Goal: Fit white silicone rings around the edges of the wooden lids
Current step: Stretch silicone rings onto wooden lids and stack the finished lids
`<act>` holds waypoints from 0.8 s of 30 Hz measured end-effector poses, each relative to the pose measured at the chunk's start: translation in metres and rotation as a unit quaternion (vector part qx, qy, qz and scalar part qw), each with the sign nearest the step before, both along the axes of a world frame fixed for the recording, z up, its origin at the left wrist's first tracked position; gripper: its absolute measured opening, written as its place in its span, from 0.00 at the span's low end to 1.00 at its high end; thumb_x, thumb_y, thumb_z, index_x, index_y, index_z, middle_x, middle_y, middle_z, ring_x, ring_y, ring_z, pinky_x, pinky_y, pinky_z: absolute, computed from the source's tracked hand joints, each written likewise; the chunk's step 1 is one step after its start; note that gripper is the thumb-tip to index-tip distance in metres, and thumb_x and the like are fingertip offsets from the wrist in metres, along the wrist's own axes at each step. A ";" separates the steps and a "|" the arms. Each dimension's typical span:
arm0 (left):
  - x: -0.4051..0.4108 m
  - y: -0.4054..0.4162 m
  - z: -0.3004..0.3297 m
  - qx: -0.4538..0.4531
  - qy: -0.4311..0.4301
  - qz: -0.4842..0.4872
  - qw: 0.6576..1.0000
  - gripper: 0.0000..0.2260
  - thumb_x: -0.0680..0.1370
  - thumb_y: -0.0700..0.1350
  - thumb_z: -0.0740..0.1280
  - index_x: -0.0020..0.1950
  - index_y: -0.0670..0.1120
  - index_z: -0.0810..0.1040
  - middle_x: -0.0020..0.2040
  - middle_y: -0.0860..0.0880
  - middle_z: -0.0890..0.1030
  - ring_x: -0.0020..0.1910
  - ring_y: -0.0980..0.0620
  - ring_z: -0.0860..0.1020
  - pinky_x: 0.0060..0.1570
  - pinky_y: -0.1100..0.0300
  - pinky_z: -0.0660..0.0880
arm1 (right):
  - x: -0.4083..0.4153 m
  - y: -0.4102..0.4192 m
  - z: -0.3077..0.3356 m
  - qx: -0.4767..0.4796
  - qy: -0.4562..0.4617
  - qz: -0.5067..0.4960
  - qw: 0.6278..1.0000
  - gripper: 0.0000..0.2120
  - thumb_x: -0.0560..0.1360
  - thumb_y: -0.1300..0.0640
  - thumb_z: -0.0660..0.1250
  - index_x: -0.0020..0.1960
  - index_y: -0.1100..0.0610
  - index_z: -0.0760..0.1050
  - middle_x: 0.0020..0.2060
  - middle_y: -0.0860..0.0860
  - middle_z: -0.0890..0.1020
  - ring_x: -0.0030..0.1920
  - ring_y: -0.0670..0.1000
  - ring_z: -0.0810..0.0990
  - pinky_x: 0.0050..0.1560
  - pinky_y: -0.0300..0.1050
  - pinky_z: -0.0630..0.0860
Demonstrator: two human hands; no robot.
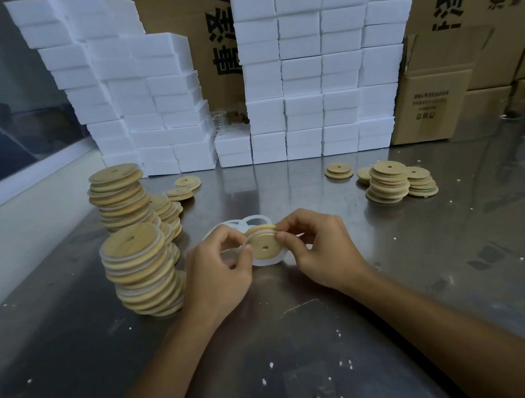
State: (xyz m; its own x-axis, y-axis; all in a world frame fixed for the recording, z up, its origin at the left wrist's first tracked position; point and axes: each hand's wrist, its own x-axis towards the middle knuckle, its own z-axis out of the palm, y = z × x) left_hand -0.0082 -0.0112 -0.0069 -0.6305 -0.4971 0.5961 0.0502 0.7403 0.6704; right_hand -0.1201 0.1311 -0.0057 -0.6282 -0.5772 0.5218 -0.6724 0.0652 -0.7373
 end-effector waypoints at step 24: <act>-0.006 0.013 0.009 0.327 0.088 -0.047 0.940 0.10 0.73 0.31 0.72 0.37 0.43 0.78 0.34 0.51 0.85 0.36 0.55 0.84 0.32 0.59 0.81 | 0.003 -0.007 0.008 -0.133 -0.202 0.042 0.969 0.05 0.75 0.68 0.70 0.41 0.63 0.78 0.35 0.54 0.84 0.35 0.45 0.84 0.38 0.37 0.80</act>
State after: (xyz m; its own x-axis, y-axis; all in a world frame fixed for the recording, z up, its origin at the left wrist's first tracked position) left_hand -0.0146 0.0018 0.0023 -0.6104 -0.7400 0.2826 0.2479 0.1604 0.9554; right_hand -0.1170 0.1238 0.0022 -0.7688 -0.5146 0.3797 -0.3190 -0.2059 -0.9251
